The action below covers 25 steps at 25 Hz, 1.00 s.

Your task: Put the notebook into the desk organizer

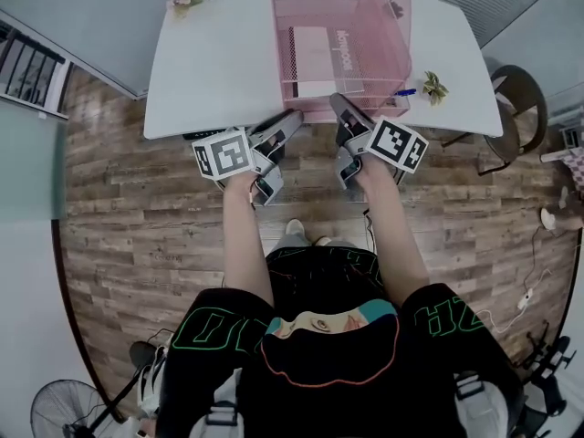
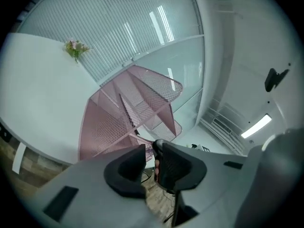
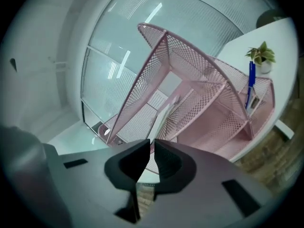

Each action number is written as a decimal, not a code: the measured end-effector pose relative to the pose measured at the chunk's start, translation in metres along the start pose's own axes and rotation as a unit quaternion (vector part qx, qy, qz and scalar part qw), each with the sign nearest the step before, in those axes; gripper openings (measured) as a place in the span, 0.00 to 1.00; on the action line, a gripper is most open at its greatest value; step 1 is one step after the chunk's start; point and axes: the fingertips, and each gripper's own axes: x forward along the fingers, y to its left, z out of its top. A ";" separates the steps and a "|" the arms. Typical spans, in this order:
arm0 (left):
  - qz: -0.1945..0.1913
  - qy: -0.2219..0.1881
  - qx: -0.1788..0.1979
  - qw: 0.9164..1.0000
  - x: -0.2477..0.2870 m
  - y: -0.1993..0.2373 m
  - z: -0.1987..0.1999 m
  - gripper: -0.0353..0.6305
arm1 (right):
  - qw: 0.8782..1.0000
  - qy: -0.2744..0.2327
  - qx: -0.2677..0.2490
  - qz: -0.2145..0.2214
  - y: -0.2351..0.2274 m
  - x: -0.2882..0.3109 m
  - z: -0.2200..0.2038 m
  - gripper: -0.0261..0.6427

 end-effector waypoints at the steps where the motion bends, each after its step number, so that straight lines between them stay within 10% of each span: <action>1: -0.006 -0.003 0.010 1.000 -0.002 -0.005 0.001 0.20 | 1.000 0.000 -0.007 -0.010 0.002 0.000 0.000 0.06; 7: -0.041 -0.025 0.038 0.998 -0.002 -0.032 0.002 0.17 | 0.998 0.019 -0.025 -0.047 0.009 -0.009 0.003 0.32; 17: 0.015 -0.089 0.135 0.987 -0.011 -0.066 0.021 0.15 | 0.961 0.114 -0.226 -0.109 0.016 -0.053 -0.002 0.36; 21: 0.033 -0.146 0.178 0.973 -0.016 -0.089 0.043 0.10 | 0.941 0.099 -0.314 -0.082 0.046 -0.069 0.020 0.32; 25: 0.064 -0.196 0.232 0.951 -0.023 -0.113 0.063 0.04 | 0.918 0.018 -0.395 -0.037 0.092 -0.079 0.058 0.05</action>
